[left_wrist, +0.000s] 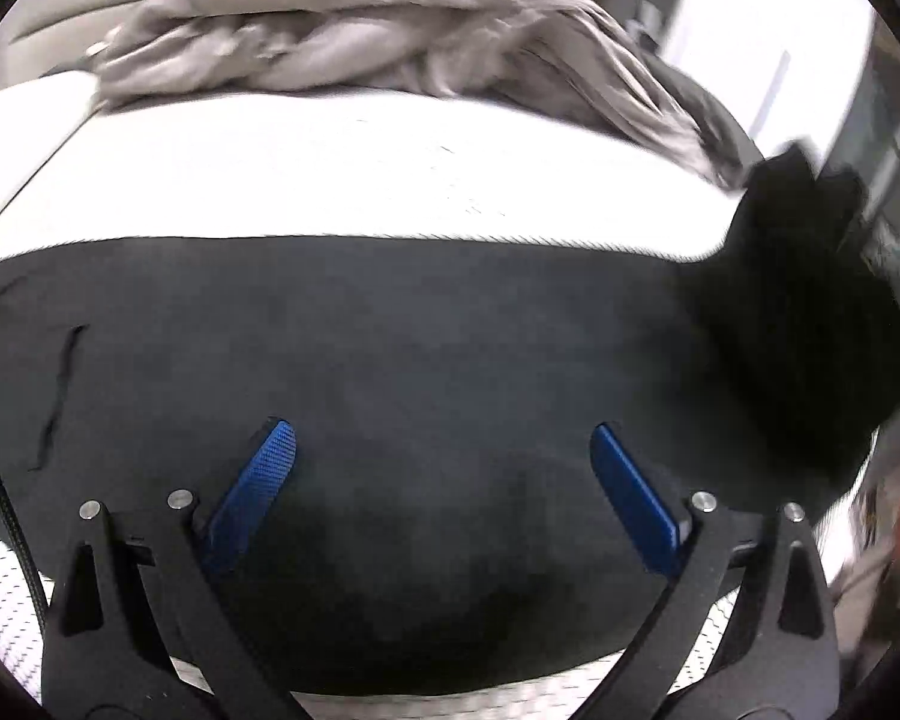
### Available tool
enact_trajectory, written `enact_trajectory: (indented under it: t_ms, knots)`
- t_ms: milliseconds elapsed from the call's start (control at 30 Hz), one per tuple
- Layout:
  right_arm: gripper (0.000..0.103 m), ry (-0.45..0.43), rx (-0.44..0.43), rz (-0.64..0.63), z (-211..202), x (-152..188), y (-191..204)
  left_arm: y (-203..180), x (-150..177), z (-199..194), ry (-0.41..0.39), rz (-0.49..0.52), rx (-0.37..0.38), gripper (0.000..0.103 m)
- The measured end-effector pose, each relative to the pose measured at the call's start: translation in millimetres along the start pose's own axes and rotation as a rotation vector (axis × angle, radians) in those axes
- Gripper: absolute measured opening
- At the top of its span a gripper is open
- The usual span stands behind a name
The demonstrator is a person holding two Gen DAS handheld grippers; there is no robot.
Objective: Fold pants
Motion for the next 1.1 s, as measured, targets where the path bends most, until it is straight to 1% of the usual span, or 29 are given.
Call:
enact_trajectory:
  t_ms: [33, 67, 100, 133, 167, 200, 233, 267, 300, 333, 367, 400, 433, 467, 500, 533, 567, 633, 700, 733, 800, 833, 900, 933, 1033, 1100]
  knots:
    - [0.073, 0.049, -0.086, -0.033, 14, 8, 22, 12, -3, -4, -0.01, -0.03, -0.006, 0.098]
    - [0.076, 0.13, -0.179, -0.103, 34, 24, 53, 21, -4, -8, -0.015, -0.05, -0.006, 0.097]
    - [0.076, 0.19, -0.183, -0.168, 47, 36, 69, 29, -6, -9, -0.016, -0.073, -0.001, 0.097]
    - [0.076, 0.223, -0.161, -0.214, 51, 45, 76, 36, -7, -13, -0.017, -0.101, 0.017, 0.095]
    - [0.076, 0.236, -0.141, -0.242, 54, 48, 78, 41, -8, -16, -0.012, -0.126, 0.038, 0.094]
    - [0.076, 0.232, -0.133, -0.242, 52, 47, 76, 44, -11, -11, -0.007, -0.141, 0.059, 0.089]
    - [0.076, 0.218, -0.121, -0.222, 46, 45, 67, 42, -12, -10, -0.001, -0.145, 0.087, 0.082]
    - [0.076, 0.186, -0.096, -0.178, 39, 38, 51, 35, -11, -9, 0.015, -0.142, 0.134, 0.079]
    - [0.076, 0.174, -0.068, -0.156, 28, 35, 36, 27, -10, -5, 0.032, -0.134, 0.175, 0.071]
    - [0.076, 0.171, 0.001, -0.136, 27, 33, 15, 19, -8, -1, 0.054, -0.123, 0.211, 0.066]
    - [0.076, 0.19, 0.116, -0.128, 26, 37, -11, 9, -4, 2, 0.081, -0.109, 0.255, 0.063]
    - [0.076, 0.22, 0.202, -0.137, 27, 44, -30, -3, 1, 6, 0.118, -0.097, 0.309, 0.059]
    - [0.076, 0.243, 0.25, -0.143, 26, 52, -42, -16, 7, 14, 0.165, -0.088, 0.354, 0.059]
    - [0.076, 0.285, 0.31, -0.147, 29, 65, -54, -27, 13, 22, 0.211, -0.082, 0.385, 0.059]
    - [0.076, 0.331, 0.352, -0.143, 33, 75, -69, -33, 18, 27, 0.238, -0.08, 0.4, 0.059]
    - [0.076, 0.364, 0.364, -0.128, 38, 82, -78, -40, 23, 35, 0.273, -0.079, 0.419, 0.059]
    - [0.076, 0.392, 0.356, -0.112, 43, 90, -87, -46, 27, 43, 0.298, -0.077, 0.427, 0.059]
    - [0.076, 0.38, 0.34, -0.103, 40, 95, -93, -51, 25, 51, 0.299, -0.075, 0.429, 0.059]
    - [0.076, 0.376, 0.335, -0.117, 38, 94, -90, -55, 22, 60, 0.314, -0.101, 0.454, 0.059]
    - [0.076, 0.372, 0.332, -0.121, 37, 94, -90, -56, 19, 65, 0.326, -0.136, 0.477, 0.049]
    - [0.077, 0.371, 0.327, -0.114, 31, 96, -93, -58, 16, 76, 0.341, -0.19, 0.495, 0.024]
    - [0.077, 0.365, 0.321, -0.11, 31, 94, -93, -57, 15, 80, 0.336, -0.227, 0.5, 0.018]
    - [0.077, 0.364, 0.314, -0.106, 32, 100, -95, -58, 16, 82, 0.312, -0.261, 0.494, 0.012]
    - [0.077, 0.361, 0.312, -0.105, 32, 101, -94, -59, 12, 77, 0.284, -0.248, 0.484, 0.01]
    - [0.077, 0.351, 0.304, -0.09, 33, 97, -93, -61, -1, 53, 0.189, -0.18, 0.436, 0.008]
    - [0.077, 0.34, 0.299, -0.083, 41, 90, -84, -47, -13, 32, 0.131, -0.165, 0.402, 0.007]
Point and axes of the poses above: each gripper's, at about its wrist camera, not at the fingertips, and z roughly the way its jaws point, y to its left, x to its underside, the point moved 8 cm from there along z, roughly the way its jaws point, and after that the axes turned 4 degrees about -z, right-handed, at the moved point
